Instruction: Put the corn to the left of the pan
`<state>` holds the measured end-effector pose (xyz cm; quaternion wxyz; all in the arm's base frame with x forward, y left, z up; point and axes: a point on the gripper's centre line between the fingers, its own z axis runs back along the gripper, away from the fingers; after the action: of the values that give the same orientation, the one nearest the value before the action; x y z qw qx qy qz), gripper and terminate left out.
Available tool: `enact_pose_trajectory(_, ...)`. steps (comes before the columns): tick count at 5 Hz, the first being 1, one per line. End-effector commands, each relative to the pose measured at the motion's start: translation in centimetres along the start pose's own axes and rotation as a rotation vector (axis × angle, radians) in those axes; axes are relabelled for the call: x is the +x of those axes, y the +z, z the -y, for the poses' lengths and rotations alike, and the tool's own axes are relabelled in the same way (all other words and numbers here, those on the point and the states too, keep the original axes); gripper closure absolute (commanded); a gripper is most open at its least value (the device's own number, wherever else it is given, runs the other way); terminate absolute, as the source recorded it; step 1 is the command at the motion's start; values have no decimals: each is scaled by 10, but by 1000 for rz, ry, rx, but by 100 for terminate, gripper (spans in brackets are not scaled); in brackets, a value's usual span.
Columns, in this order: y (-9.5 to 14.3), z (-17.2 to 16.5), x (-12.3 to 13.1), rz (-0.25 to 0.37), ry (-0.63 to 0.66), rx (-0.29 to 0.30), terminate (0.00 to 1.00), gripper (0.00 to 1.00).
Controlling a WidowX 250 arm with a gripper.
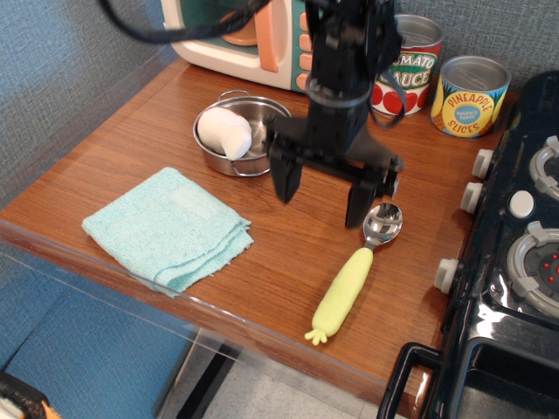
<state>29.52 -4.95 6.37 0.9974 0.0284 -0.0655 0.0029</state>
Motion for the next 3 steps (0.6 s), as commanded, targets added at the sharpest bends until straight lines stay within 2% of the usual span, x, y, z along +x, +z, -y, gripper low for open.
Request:
enact_pose_trajectory(1, -18, 24, -33, -49, -67, -26, 0, 0)
enact_pose_trajectory(2, -36, 39, -48, -101, -116, -40, 0, 0)
enact_pose_trajectory(3, -42, 48, -52, -113, -143, -39, 0, 0)
